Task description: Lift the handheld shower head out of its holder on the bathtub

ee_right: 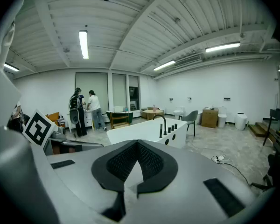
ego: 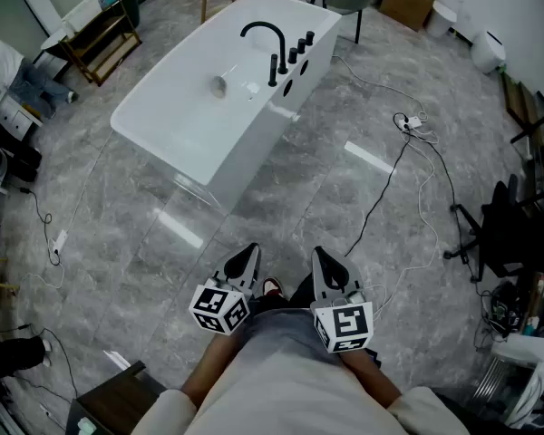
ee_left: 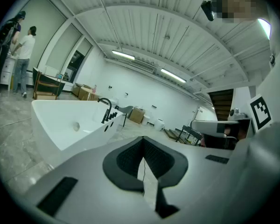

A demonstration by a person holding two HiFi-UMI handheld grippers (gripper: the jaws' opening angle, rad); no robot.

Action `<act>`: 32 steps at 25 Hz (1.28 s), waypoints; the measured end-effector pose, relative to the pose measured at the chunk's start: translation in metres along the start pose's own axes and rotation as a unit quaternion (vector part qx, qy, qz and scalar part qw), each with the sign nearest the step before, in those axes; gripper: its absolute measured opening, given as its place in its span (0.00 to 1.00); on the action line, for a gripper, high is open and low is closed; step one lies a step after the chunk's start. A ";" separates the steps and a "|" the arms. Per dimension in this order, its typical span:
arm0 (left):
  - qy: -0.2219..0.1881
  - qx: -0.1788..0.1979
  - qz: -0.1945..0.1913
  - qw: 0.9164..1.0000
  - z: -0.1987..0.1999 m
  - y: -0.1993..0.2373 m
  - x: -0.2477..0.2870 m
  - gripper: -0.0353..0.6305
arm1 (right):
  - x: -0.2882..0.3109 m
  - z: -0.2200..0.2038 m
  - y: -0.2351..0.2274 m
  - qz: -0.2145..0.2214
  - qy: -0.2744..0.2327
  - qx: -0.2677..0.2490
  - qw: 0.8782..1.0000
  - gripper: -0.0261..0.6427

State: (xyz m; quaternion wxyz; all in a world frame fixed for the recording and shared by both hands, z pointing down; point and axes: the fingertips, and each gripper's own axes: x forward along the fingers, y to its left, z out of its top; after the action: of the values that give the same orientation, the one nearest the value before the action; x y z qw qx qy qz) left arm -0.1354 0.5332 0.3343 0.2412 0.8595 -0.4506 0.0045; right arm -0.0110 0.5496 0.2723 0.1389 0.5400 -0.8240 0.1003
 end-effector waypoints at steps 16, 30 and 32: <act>-0.016 0.012 0.003 1.000 0.013 -0.004 0.008 0.06 | 0.006 0.005 -0.008 0.007 -0.005 0.013 1.000 0.07; 0.001 -0.010 -0.001 1.000 0.023 -0.018 0.077 0.06 | 0.042 0.024 -0.069 0.041 0.007 0.038 0.998 0.07; 0.004 -0.010 -0.001 1.000 0.027 -0.020 0.090 0.06 | 0.051 0.029 -0.080 0.046 0.006 0.038 0.998 0.07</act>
State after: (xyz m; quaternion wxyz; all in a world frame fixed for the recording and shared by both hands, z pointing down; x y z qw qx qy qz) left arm -0.0725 0.4617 0.3225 0.2518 0.8572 -0.4492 0.0034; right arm 0.0397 0.4651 0.2638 0.1188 0.5055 -0.8429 0.1410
